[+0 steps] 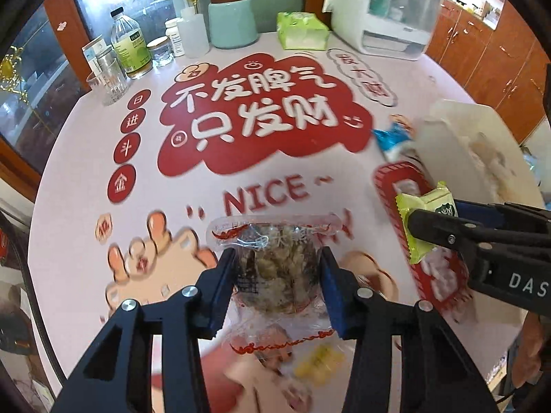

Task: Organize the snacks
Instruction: 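Carry the nut bag and green packet over the bin and release both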

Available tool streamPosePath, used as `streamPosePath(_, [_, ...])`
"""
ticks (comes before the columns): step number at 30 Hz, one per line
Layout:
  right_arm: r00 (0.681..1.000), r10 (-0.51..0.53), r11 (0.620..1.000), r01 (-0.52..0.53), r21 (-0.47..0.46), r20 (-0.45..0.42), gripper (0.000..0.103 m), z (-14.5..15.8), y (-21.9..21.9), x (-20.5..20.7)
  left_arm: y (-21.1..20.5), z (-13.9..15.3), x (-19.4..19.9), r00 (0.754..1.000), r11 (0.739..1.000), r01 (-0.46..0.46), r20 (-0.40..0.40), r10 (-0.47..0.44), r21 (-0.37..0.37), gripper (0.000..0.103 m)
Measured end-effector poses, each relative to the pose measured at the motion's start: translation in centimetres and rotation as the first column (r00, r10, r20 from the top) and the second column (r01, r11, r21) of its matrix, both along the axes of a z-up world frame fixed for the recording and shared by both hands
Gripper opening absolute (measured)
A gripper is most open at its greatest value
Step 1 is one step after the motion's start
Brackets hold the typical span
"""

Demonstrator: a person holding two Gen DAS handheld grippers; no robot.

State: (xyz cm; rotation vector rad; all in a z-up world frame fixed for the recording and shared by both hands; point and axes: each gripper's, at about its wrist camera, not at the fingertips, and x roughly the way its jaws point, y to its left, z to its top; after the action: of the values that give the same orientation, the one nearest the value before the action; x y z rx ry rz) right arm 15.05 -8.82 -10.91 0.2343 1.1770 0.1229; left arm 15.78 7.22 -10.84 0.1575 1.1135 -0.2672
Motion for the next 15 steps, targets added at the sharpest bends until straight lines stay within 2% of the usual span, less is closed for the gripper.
streamPosePath(7, [0.998, 0.013, 1.0, -0.012, -0.009, 0.067, 0.051, 3.6, -3.1, -5.9, -3.1, 2.3, -4.9, 1.0, 1.0, 0.02, -0.002, -0.02, -0.012, 0.045])
streamPosePath(15, [0.986, -0.064, 0.995, 0.075, -0.069, 0.151, 0.051, 7.2, -10.1, -10.1, -9.8, 5.1, -7.0, 0.996, 0.996, 0.077, 0.046, -0.075, -0.033, 0.046])
